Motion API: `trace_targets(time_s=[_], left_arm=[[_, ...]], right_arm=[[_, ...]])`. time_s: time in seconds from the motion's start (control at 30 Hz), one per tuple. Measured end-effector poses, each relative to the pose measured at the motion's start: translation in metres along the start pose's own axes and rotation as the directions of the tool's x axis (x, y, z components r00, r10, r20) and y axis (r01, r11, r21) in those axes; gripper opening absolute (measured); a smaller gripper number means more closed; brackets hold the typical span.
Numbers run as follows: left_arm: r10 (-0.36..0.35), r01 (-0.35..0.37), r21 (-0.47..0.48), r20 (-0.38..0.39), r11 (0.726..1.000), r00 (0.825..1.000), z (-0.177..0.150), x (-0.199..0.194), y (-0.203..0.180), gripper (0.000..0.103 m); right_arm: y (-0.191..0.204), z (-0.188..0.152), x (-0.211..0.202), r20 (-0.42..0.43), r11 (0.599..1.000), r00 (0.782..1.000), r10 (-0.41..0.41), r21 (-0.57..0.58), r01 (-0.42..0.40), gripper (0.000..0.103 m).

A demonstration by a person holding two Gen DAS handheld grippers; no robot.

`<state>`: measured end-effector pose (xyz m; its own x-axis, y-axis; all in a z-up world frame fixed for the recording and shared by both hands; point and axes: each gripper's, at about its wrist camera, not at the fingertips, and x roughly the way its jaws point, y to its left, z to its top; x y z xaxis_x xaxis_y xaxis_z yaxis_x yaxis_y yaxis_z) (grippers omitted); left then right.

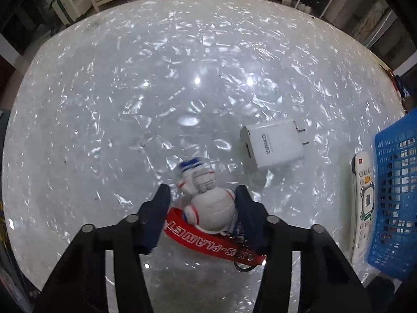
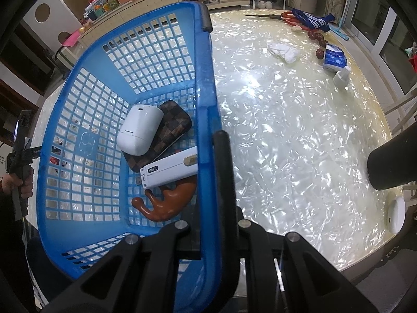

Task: Organize rigid objects
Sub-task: 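Move the left tool back and grasp the astronaut keychain, then carry the astronaut keychain into the basket and open the left tool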

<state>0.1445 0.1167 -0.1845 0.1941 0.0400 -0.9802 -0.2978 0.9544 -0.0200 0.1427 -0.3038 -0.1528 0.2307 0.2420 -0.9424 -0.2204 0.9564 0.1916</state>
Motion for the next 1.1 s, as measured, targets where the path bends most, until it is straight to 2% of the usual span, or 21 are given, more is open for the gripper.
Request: trace_targets(time_s=[0.13, 0.3, 0.43, 0.63, 0.93, 1.1], left_arm=[[-0.006, 0.006, 0.0, -0.006, 1.0, 1.0, -0.003, -0.001, -0.002, 0.046], [-0.048, 0.049, -0.049, 0.01, 0.998, 0.999, -0.009, -0.008, 0.005, 0.044], [-0.073, 0.074, -0.05, 0.022, 0.996, 0.997, -0.021, -0.017, 0.018, 0.044], [-0.1, 0.103, -0.037, 0.066, 0.994, 0.993, -0.035, -0.049, 0.024, 0.043], [-0.108, 0.108, 0.003, 0.126, 0.994, 0.986, -0.037, -0.095, 0.031, 0.043], [-0.128, 0.121, 0.049, 0.183, 0.991, 0.975, -0.039, -0.131, 0.02, 0.043]], right_arm=[[0.0, 0.0, -0.001, 0.002, 1.0, 1.0, 0.002, 0.005, -0.002, 0.009], [0.001, 0.0, -0.001, 0.001, 1.0, 1.0, 0.0, 0.004, 0.0, 0.009], [0.0, -0.001, -0.001, 0.0, 1.0, 1.0, -0.001, 0.004, 0.001, 0.009], [0.0, -0.001, -0.002, 0.0, 1.0, 1.0, -0.001, 0.005, 0.001, 0.009], [-0.001, -0.002, -0.003, 0.002, 1.0, 1.0, -0.001, 0.007, 0.001, 0.009], [-0.001, -0.003, -0.004, 0.002, 1.0, 1.0, 0.0, 0.006, 0.0, 0.009]])
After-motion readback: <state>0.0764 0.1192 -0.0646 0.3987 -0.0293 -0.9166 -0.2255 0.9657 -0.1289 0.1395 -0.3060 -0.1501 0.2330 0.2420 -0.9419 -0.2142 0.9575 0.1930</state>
